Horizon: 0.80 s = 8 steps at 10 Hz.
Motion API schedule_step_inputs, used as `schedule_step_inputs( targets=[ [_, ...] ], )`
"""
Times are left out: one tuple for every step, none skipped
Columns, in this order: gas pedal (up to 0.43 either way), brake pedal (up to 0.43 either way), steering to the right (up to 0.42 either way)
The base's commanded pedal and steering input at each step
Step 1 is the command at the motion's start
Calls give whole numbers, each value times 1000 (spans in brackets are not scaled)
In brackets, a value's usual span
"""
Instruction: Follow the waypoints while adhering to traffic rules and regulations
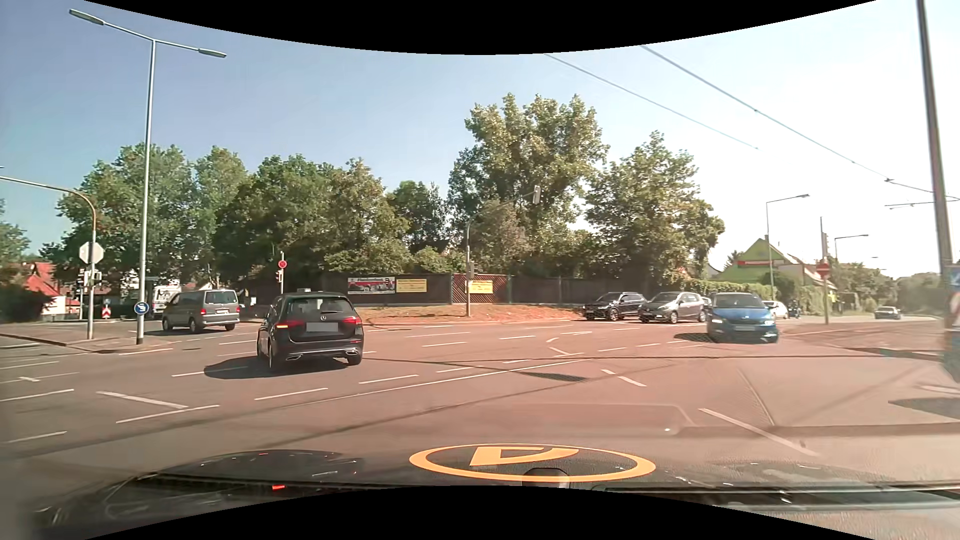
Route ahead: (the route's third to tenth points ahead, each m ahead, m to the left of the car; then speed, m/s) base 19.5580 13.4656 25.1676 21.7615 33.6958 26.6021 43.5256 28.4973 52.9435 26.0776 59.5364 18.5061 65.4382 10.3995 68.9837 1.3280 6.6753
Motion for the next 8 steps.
schedule_step_inputs(
  targets=[
    [150,0,-227],
    [150,0,-225],
    [150,0,-225],
    [150,0,-225],
    [150,0,-224],
    [150,0,-221],
    [150,0,-217],
    [150,0,-213]
  ],
)
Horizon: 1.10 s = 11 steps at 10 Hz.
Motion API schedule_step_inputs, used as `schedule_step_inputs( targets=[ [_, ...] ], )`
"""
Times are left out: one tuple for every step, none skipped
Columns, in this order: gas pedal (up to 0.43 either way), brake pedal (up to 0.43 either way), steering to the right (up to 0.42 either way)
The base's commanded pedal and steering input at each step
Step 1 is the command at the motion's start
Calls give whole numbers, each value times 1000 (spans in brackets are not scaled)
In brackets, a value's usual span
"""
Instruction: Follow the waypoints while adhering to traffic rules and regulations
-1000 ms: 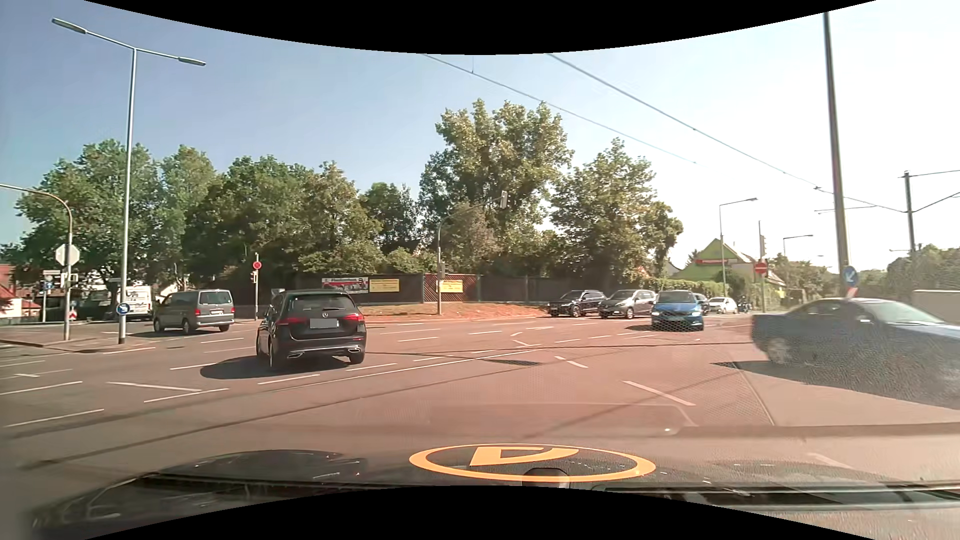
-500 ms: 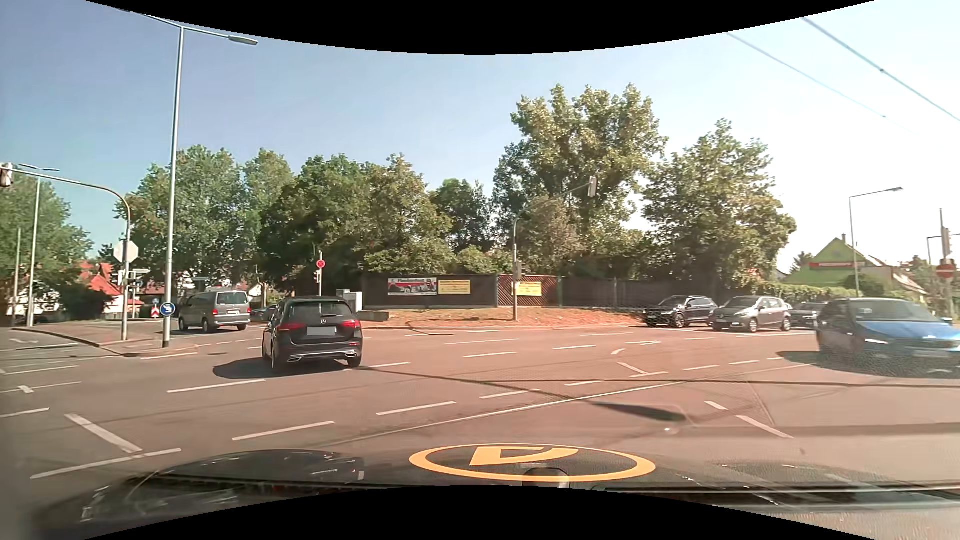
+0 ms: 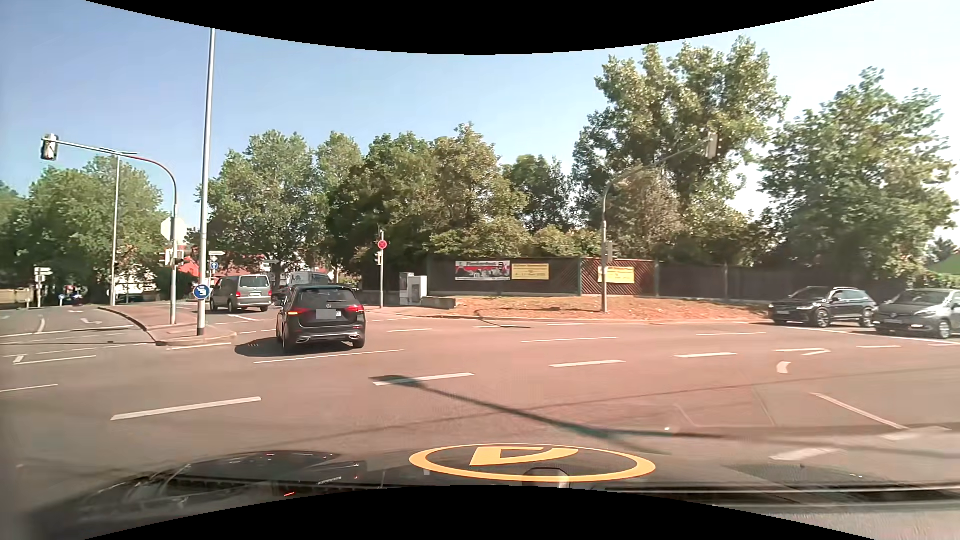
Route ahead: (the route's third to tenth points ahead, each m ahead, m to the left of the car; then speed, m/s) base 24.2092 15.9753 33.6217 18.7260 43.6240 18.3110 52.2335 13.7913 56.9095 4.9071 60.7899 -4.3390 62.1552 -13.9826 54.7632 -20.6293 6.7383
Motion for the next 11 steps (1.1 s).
schedule_step_inputs(
  targets=[
    [150,0,-208],
    [150,0,-202],
    [150,0,-197],
    [150,0,-190],
    [157,0,-182],
    [177,0,-177],
    [189,0,-175],
    [189,0,-173],
    [189,0,-168],
    [189,0,-162],
    [189,0,-158]
  ],
)
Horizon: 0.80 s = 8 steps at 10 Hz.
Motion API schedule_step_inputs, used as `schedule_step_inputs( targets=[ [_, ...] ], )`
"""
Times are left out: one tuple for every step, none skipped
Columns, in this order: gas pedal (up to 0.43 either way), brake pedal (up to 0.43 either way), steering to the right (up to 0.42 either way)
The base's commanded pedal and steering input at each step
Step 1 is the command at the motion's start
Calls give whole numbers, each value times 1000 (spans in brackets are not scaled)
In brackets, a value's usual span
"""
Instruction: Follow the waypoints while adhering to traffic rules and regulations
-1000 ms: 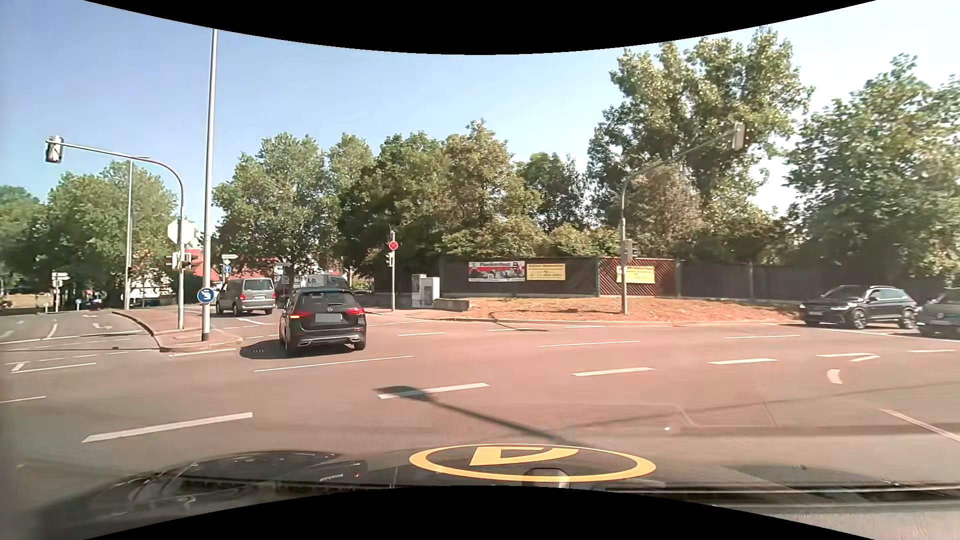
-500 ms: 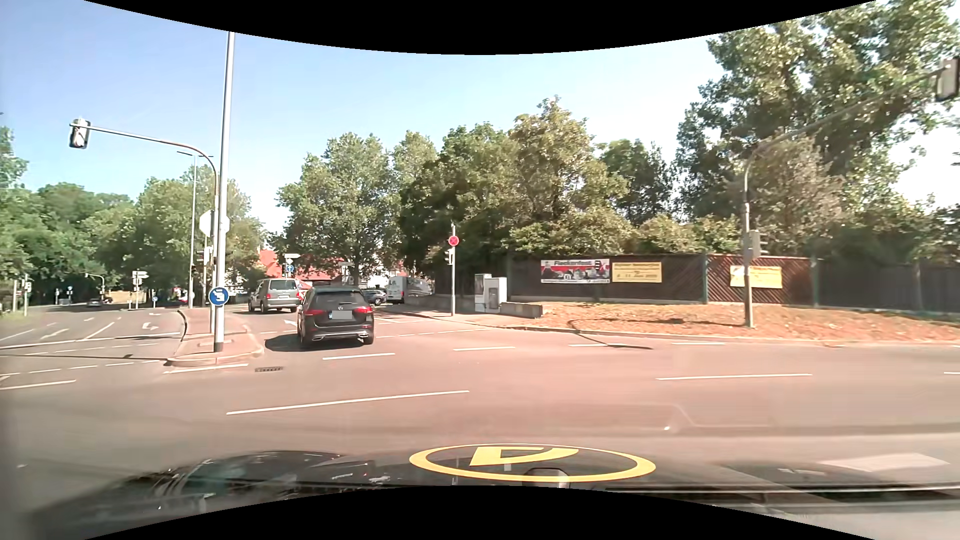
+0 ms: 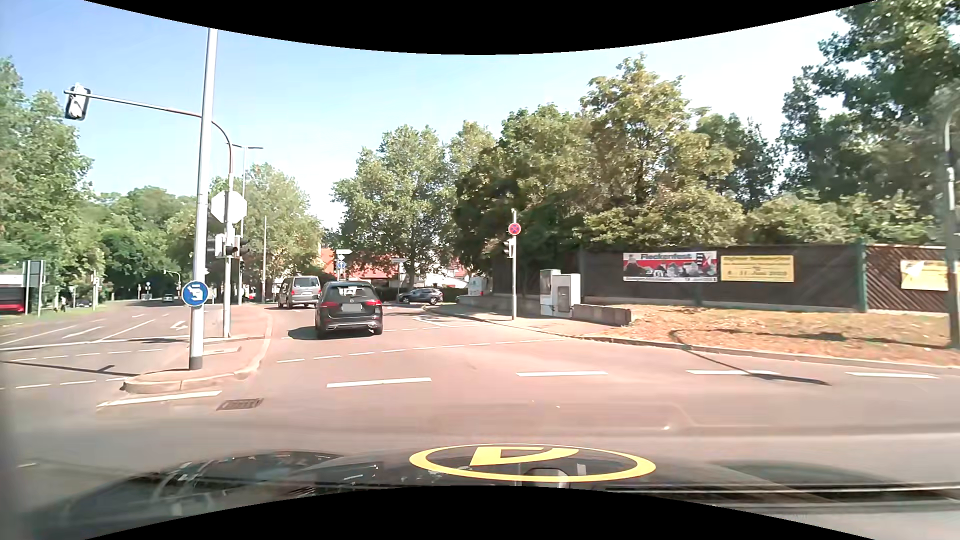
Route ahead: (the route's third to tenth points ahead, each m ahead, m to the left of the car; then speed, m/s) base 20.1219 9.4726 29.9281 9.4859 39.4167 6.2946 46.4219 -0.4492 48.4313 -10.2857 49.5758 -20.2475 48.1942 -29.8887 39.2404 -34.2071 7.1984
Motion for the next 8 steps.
schedule_step_inputs(
  targets=[
    [189,0,-155],
    [189,0,-155],
    [189,0,-153],
    [189,0,-152],
    [189,0,-151],
    [197,0,-148],
    [197,0,-143],
    [189,0,-138]
  ],
)
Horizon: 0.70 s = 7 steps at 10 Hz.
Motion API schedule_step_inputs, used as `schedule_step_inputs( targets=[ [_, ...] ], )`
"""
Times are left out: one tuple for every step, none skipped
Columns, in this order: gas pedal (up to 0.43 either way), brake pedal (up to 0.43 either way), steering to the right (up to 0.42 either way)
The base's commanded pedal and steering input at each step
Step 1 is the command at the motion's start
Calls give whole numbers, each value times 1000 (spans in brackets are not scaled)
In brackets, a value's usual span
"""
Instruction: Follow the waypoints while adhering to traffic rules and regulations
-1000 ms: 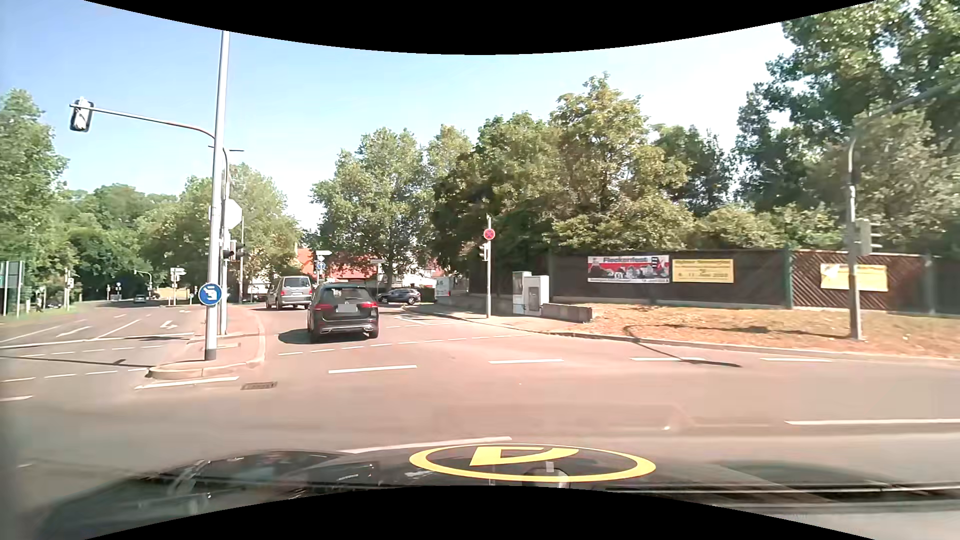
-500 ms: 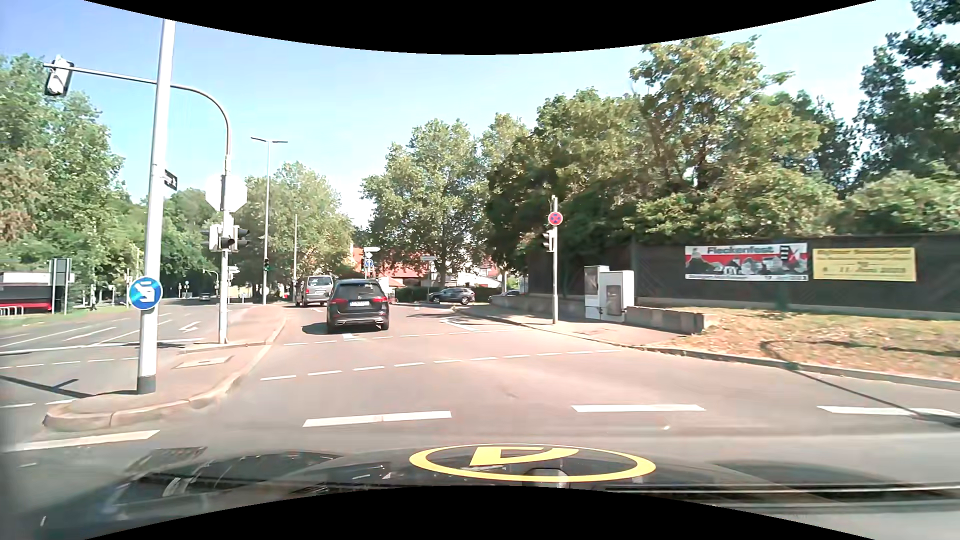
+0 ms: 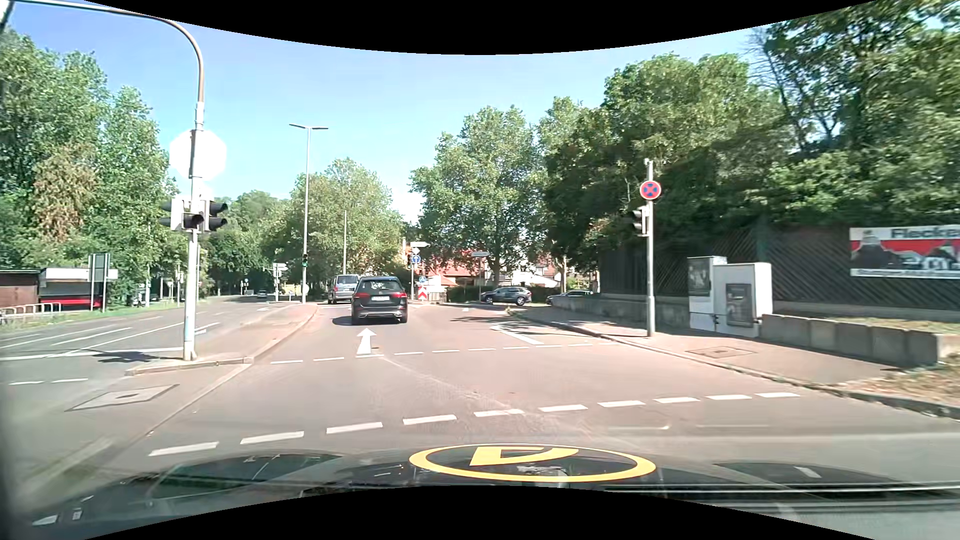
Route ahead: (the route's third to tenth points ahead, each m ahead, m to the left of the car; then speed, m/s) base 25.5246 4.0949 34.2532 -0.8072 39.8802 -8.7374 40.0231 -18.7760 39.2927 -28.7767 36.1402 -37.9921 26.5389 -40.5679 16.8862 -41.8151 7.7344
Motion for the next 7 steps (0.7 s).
schedule_step_inputs(
  targets=[
    [189,0,-133],
    [189,0,-131],
    [177,0,-124],
    [169,0,-111],
    [157,0,-101],
    [150,0,-92],
    [150,0,-75]
  ],
)
